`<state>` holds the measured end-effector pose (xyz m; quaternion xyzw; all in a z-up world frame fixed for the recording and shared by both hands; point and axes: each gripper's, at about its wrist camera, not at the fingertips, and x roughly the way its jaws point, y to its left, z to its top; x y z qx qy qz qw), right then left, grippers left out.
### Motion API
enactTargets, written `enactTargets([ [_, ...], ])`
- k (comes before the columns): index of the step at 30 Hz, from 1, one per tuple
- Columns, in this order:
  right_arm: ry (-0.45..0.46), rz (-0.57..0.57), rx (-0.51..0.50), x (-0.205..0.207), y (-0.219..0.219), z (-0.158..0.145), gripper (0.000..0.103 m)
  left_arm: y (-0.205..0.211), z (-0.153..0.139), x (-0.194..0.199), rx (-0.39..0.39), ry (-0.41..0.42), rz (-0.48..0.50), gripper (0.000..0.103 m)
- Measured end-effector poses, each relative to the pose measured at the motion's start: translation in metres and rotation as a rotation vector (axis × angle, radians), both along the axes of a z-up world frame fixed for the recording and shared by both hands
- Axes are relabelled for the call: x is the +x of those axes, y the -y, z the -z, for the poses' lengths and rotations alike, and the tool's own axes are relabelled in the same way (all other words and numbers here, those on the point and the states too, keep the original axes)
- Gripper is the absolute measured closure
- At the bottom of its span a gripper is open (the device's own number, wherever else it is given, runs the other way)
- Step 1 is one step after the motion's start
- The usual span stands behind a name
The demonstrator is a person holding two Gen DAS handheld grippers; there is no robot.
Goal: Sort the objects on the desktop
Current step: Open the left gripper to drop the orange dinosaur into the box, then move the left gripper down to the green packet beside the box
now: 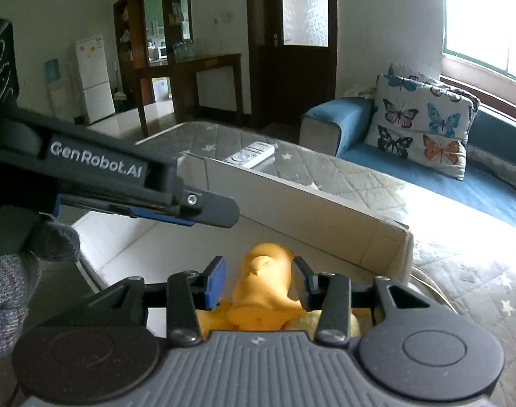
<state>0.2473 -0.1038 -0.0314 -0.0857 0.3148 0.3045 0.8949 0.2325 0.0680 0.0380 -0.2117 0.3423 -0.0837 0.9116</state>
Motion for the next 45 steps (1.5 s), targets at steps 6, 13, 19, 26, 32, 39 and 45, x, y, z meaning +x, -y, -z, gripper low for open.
enactTargets([
  [6, 0.039, -0.008, 0.011, -0.037, 0.014, -0.013, 0.05, -0.001, -0.008, -0.035, 0.018, 0.022, -0.005, 0.062],
  [13, 0.061, -0.036, 0.037, -0.083, 0.028, -0.015, 0.05, 0.002, -0.008, -0.076, 0.055, 0.042, -0.01, 0.062],
  [19, 0.054, -0.068, 0.025, -0.114, 0.027, -0.005, 0.044, 0.009, 0.0, -0.102, 0.087, 0.029, -0.017, 0.062],
  [26, -0.01, -0.061, 0.027, -0.134, 0.024, 0.018, 0.042, 0.007, 0.017, -0.122, 0.093, -0.01, -0.039, 0.062],
  [32, -0.064, -0.047, 0.024, -0.137, 0.015, 0.038, 0.042, -0.001, 0.031, -0.129, 0.06, -0.05, -0.065, 0.062],
  [39, -0.119, -0.017, 0.037, -0.131, 0.005, 0.054, 0.044, -0.007, 0.038, -0.13, 0.019, -0.074, -0.064, 0.062],
  [45, -0.124, 0.019, 0.026, -0.13, 0.014, 0.055, 0.055, 0.001, 0.043, -0.128, 0.014, -0.085, -0.032, 0.062],
])
